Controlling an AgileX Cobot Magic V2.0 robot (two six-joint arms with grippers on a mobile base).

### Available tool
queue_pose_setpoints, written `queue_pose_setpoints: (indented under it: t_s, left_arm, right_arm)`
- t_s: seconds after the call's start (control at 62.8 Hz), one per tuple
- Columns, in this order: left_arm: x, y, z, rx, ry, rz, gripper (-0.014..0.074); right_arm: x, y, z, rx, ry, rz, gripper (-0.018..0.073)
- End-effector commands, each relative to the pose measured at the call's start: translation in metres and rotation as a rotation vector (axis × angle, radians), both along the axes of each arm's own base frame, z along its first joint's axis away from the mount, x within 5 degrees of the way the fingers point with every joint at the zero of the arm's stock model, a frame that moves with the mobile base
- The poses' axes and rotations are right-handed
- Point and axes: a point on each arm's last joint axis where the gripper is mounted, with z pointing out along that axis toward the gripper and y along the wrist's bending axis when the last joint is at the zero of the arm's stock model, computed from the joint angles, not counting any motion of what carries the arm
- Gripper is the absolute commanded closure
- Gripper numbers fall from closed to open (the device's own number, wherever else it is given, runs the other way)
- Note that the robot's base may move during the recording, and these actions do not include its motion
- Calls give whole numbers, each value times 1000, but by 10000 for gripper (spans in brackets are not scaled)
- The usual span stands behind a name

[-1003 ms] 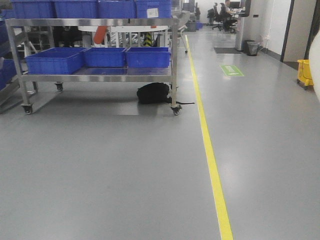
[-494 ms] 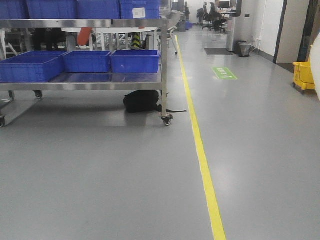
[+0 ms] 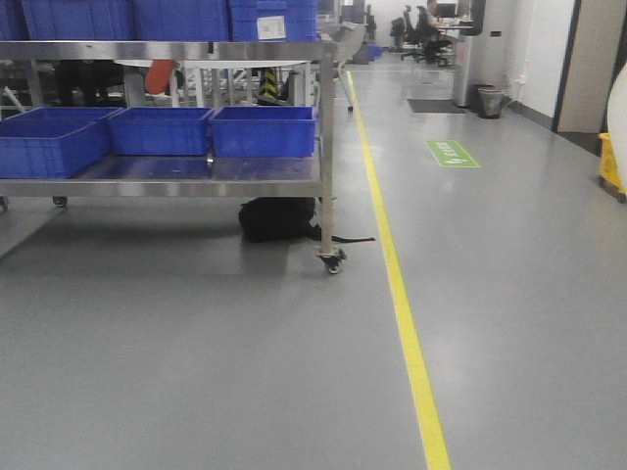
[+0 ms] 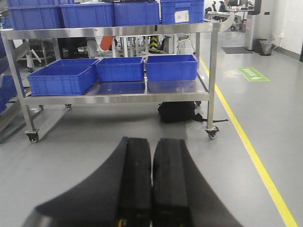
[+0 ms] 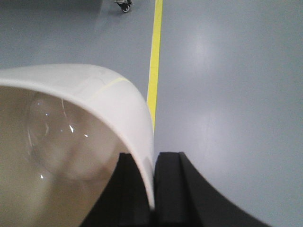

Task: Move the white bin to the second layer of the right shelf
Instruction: 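Drive past the blue-bin racks toward the windows carrying the bin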

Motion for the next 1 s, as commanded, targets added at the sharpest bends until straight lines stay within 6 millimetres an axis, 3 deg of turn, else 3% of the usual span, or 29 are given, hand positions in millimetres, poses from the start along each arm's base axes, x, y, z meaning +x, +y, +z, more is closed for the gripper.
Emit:
queue_pose_setpoints:
  t_s: [0.0, 0.987]
  left_arm:
    - [0, 0, -4, -11, -60, -2, 512]
    - [0, 0, -4, -11, -60, -2, 512]
  right_arm:
    - [4, -1, 16, -2, -117, -9, 505]
    - [4, -1, 16, -2, -116, -9, 505]
